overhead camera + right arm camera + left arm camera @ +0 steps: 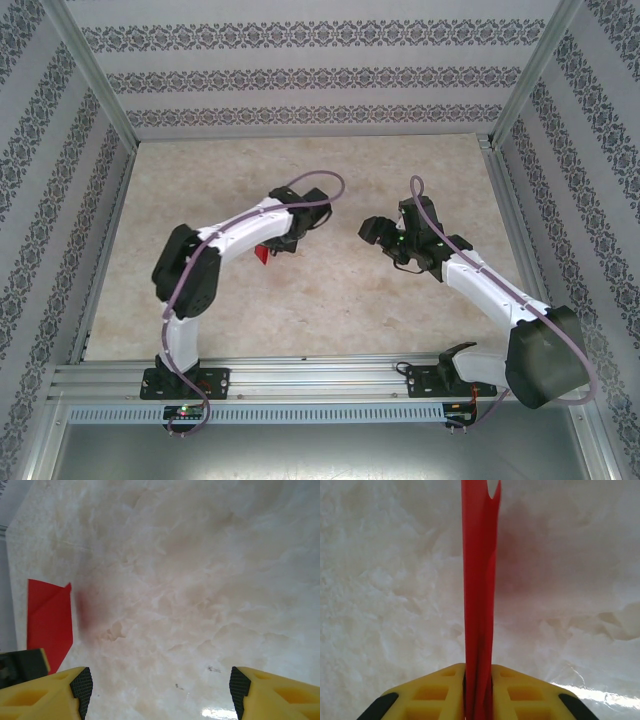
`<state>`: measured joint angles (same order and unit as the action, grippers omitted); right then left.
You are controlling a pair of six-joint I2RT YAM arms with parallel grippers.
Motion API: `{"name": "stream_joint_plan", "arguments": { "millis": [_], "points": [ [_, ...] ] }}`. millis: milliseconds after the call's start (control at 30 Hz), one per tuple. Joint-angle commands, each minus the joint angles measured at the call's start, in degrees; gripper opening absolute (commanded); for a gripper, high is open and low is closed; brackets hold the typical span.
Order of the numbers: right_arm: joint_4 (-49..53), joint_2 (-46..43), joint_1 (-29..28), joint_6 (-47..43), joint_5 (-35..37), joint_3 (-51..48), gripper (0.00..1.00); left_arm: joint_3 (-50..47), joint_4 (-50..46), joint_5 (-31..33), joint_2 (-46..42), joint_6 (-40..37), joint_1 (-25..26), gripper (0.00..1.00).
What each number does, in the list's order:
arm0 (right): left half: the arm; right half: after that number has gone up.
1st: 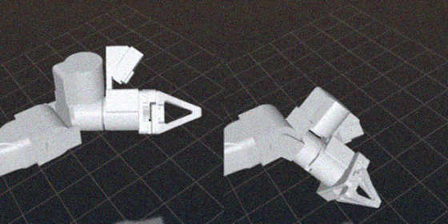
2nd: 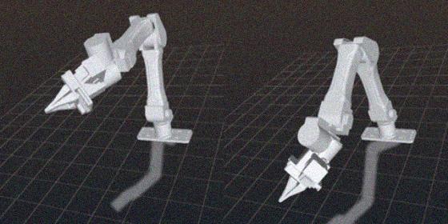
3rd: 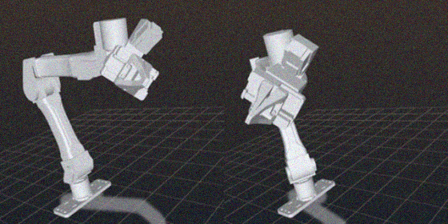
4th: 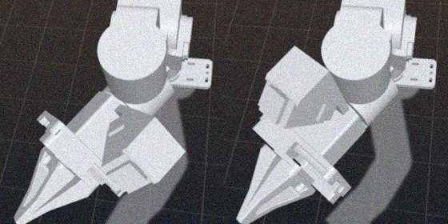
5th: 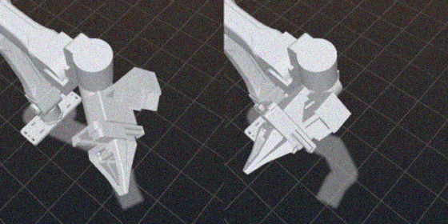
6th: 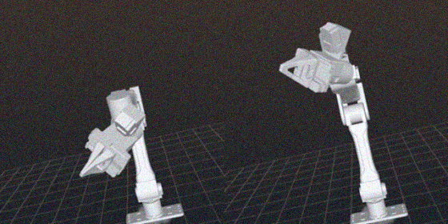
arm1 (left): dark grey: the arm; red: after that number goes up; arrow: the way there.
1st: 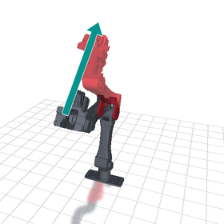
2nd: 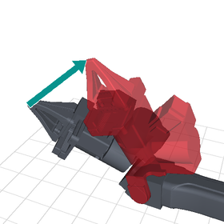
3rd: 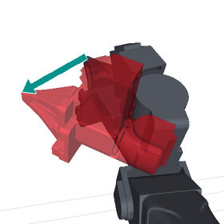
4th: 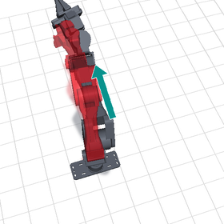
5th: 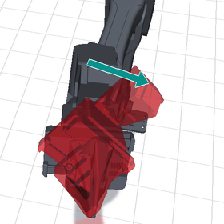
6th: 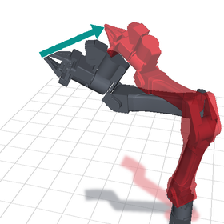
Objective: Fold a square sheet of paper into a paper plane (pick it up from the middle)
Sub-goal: Turn over the paper at the center of the table, then move the paper to the center of the table.
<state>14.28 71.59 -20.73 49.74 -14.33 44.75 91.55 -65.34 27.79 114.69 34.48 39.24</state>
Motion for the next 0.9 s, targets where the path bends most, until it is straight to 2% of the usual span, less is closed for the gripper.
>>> {"name": "stream_joint_plan", "arguments": {
  "millis": [0, 200, 267, 400, 500, 667, 867],
  "points": [
    [2.7, -1.7, 0.6, -1.2, 3.1, -0.5, 0.74, 2.7, -1.1, 0.1, 2.6, 0.3, 1.7, 0.26],
    [3.5, -2.8, 0.9, -0.7, 3.9, -1.4, 0.74, -1.3, 13.9, -15.0, 0.6, 4.0, 1.5, 0.49],
    [3.5, -2.3, 0.9, -0.9, 3.3, -1.3, 0.73, -2.5, 18.5, -20.6, -1.4, 3.6, 0.7, 0.62],
    [2.6, -0.4, -0.5, -2.0, 2.8, -0.4, 0.70, -5.8, 24.2, -30.9, -5.7, 3.3, -2.8, 0.74],
    [1.1, 2.6, -4.5, -3.2, 4.4, 1.6, 0.64, -12.1, 30.4, -36.3, -12.0, 5.3, -6.5, 0.80],
    [-0.8, 12.8, -16.0, -5.2, 7.4, 9.9, 0.51, -24.7, 38.5, -39.1, -23.6, 11.8, -14.6, 0.91],
    [-1.6, 26.2, -25.6, -6.6, 7.2, 22.5, 0.42, -34.6, 38.1, -36.6, -31.9, 14.2, -22.9, 0.96]
  ]
}}
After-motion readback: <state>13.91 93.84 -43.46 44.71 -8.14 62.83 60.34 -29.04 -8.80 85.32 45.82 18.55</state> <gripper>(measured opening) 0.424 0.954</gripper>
